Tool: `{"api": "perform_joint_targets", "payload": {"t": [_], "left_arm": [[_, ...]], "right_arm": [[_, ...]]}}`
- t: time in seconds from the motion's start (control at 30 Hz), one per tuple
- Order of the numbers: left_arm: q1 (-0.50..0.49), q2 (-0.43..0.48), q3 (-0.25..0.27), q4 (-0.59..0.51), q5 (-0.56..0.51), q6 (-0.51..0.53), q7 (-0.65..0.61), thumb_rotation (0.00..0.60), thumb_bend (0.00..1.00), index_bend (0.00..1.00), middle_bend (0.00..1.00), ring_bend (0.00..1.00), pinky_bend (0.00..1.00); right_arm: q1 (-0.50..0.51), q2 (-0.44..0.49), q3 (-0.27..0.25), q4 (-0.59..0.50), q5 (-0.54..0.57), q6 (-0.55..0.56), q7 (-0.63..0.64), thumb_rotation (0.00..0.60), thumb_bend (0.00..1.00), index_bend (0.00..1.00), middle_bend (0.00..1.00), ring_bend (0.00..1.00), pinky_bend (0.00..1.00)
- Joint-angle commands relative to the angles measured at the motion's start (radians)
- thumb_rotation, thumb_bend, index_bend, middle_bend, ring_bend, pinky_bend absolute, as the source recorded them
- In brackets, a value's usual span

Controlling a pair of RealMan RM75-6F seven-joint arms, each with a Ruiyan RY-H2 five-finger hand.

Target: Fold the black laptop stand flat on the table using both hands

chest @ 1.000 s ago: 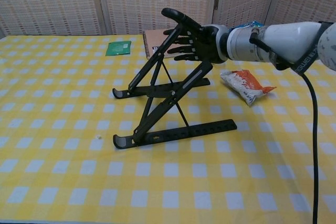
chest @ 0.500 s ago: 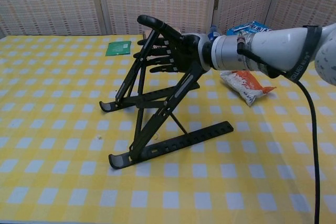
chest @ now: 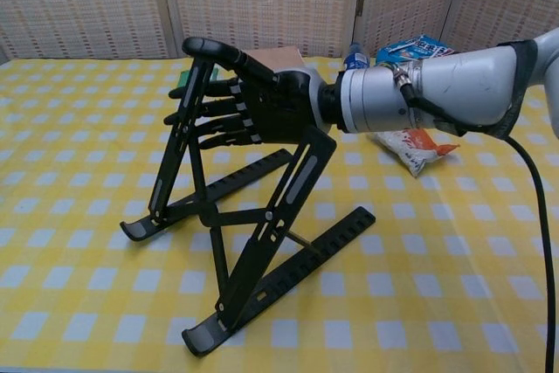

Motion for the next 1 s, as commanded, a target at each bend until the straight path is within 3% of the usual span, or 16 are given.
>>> {"api": "perform_joint_targets", "payload": {"t": [0.03, 0.37, 0.67, 1.0], "left_arm": [[-0.040, 0.003, -0.007, 0.012, 0.012, -0.049, -0.043, 0.600, 0.20, 0.10, 0.05, 0.04, 0.00], [-0.129, 0.004, -0.019, 0.036, 0.021, -0.159, -0.117, 0.600, 0.20, 0.09, 0.05, 0.04, 0.00], [-0.129, -0.003, -0.006, 0.044, 0.010, -0.158, -0.142, 0.600, 0.20, 0.08, 0.05, 0.04, 0.00], [-0.124, -0.007, 0.010, 0.048, 0.013, -0.150, -0.156, 0.600, 0.20, 0.08, 0.05, 0.04, 0.00]], "right_arm": [[0.019, -0.005, 0.000, -0.019, 0.034, -0.011, -0.022, 0.230, 0.15, 0.00, 0.12, 0.10, 0.00], [0.053, -0.001, 0.042, -0.111, 0.133, -0.047, -0.184, 0.232, 0.15, 0.00, 0.12, 0.09, 0.00], [0.064, -0.024, 0.069, -0.163, 0.188, -0.056, -0.282, 0.231, 0.15, 0.00, 0.12, 0.09, 0.00], [0.062, -0.031, 0.051, -0.201, 0.173, -0.033, -0.301, 0.229, 0.15, 0.00, 0.12, 0.09, 0.00]]}}
